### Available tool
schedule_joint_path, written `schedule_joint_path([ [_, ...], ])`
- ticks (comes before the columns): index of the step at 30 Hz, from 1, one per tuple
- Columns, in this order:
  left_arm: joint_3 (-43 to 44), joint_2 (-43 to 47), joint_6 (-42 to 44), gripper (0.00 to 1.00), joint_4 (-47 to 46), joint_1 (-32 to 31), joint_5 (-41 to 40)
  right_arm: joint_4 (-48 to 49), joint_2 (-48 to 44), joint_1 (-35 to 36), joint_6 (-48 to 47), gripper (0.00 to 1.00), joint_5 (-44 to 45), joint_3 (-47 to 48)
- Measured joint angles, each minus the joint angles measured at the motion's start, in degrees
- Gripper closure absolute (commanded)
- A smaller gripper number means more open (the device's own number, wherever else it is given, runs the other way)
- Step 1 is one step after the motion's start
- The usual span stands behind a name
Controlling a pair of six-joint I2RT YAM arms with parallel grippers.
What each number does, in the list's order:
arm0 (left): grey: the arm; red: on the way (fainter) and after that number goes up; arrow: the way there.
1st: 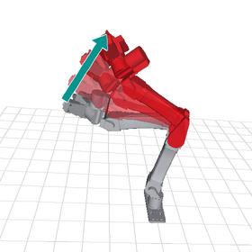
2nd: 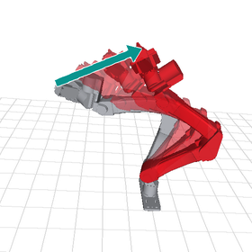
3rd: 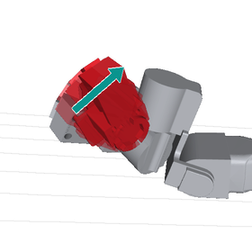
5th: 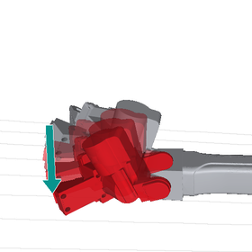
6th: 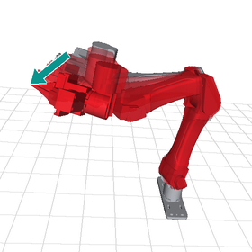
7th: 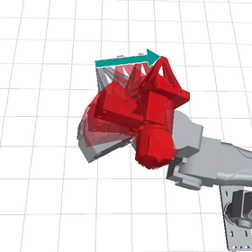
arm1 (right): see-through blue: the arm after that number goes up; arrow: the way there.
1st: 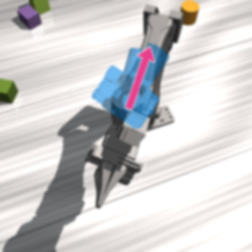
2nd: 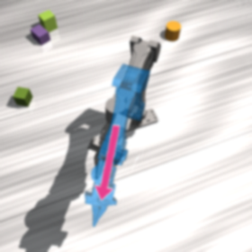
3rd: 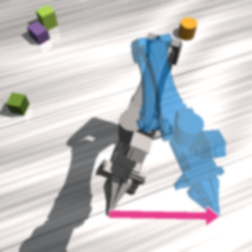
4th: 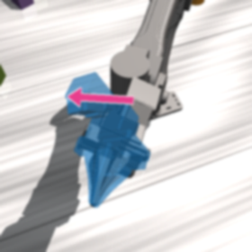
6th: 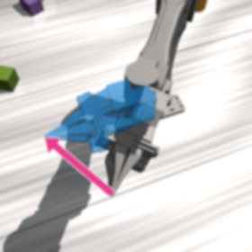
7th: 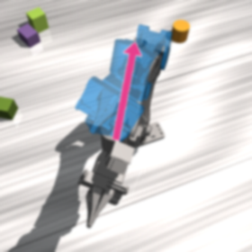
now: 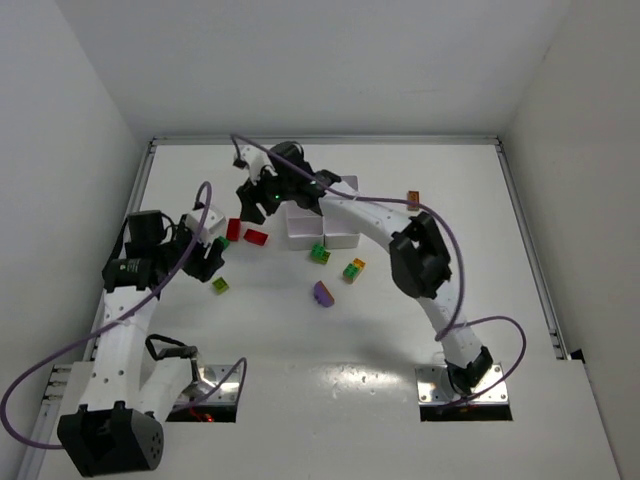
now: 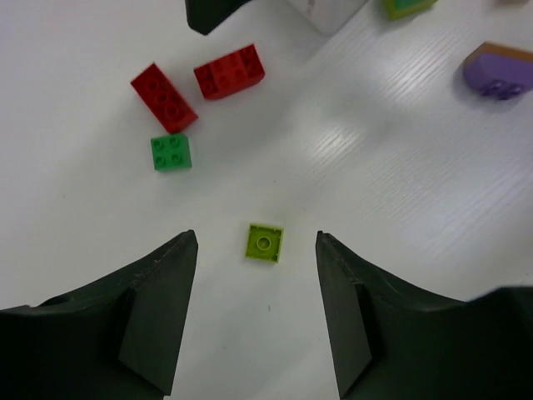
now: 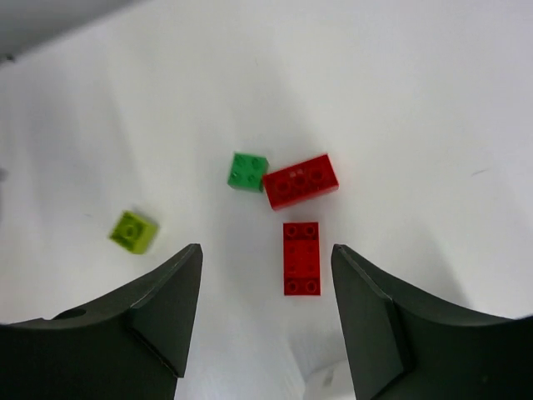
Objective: Sort the legos into containers by color
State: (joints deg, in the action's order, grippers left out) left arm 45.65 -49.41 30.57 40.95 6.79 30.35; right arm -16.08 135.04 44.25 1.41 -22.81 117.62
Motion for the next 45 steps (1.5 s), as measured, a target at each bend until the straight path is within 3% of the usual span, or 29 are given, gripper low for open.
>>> schedule_joint_path([
  [4,4.11,-1.38,0.17,0.35,2.49,-1.68,4.15,1.73,-13.38,-1.40,-0.28,0.35,-0.72,-7.69],
  [8,5.11,-4.15,2.73,0.35,4.55,-6.38,7.45,2.40,-31.21,-6.80,-2.99,0.35,-3.21,-22.91],
  [10,5.55,-6.62,3.85,0.35,5.73,-10.01,8.17,2.16,-40.19,-11.19,-5.33,0.36,-3.04,-31.71],
  [16,8.35,-17.20,5.38,0.35,5.90,-23.98,9.20,-5.29,-53.29,-18.27,-11.06,0.38,-2.16,-46.86],
  [21,8.37,-21.51,3.17,0.35,1.57,-35.60,5.51,-11.23,-59.65,-20.09,-14.40,0.36,-0.57,-55.80],
  [25,6.56,-23.23,-1.79,0.35,-6.10,-41.46,0.09,-14.38,-63.49,-23.74,-14.82,0.35,1.36,-58.95],
  [34,2.84,-24.02,-11.45,0.39,-18.56,-43.23,-4.94,-17.86,-65.94,-27.36,-14.93,0.35,1.14,-61.00],
  [39,8.24,-31.15,-18.45,0.38,-22.88,-46.29,-7.19,-18.36,-64.72,-28.50,-13.70,0.35,1.11,-61.13],
  [45,14.71,-39.95,-28.48,0.50,-26.62,-52.00,-12.90,-18.82,-62.31,-30.40,-10.97,0.35,1.18,-61.11],
])
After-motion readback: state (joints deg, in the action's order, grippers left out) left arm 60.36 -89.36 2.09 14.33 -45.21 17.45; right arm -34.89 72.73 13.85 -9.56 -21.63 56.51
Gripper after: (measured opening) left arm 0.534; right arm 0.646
